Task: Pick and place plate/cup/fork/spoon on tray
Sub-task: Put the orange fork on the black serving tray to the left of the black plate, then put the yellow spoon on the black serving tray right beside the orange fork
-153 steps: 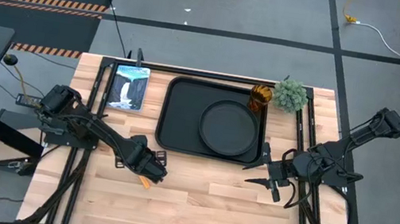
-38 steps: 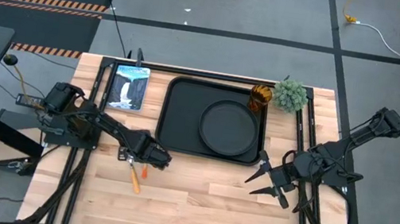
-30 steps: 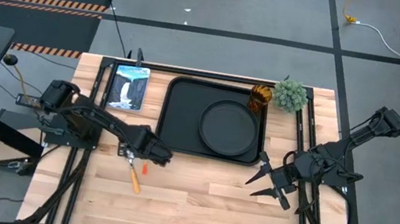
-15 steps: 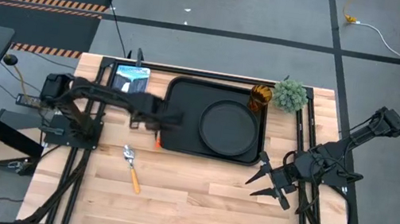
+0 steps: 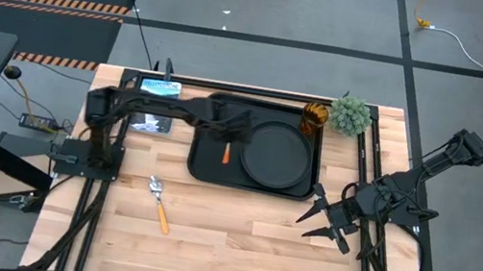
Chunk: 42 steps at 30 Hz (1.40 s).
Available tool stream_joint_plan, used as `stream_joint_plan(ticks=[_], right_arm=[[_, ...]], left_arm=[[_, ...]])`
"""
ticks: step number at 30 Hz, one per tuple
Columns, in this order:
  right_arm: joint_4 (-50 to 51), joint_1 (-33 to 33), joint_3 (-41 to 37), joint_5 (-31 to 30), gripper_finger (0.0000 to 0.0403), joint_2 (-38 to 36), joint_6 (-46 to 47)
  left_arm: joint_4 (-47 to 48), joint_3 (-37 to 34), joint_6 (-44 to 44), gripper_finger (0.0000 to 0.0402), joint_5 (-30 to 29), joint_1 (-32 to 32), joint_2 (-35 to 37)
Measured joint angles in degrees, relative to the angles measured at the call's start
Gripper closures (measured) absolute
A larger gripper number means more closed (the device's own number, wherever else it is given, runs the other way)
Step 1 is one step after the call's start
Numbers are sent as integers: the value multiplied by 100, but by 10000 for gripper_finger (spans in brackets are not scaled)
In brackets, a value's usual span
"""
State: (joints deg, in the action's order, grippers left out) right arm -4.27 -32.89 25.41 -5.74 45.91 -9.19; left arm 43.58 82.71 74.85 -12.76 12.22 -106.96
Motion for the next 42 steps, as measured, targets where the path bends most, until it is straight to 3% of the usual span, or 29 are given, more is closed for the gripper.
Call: stream_joint_plan(ticks=[10,19,31,34,42], right_arm=[[4,1,0,2,227,0,20],[-5,0,0,0,227,0,16],[-9,1,-2,0,227,0,45],[2,0,-2,0,227,-2,61],[58,1,-4,42,227,-5,66]], left_arm=[[79,657,-493,382,338,231,-1093],[26,698,-703,378,322,241,-1380],[222,742,-657,279,379,200,-1307],[804,1010,-862,269,443,134,-1206],[2898,1807,-1441,276,1487,-517,-1164]])
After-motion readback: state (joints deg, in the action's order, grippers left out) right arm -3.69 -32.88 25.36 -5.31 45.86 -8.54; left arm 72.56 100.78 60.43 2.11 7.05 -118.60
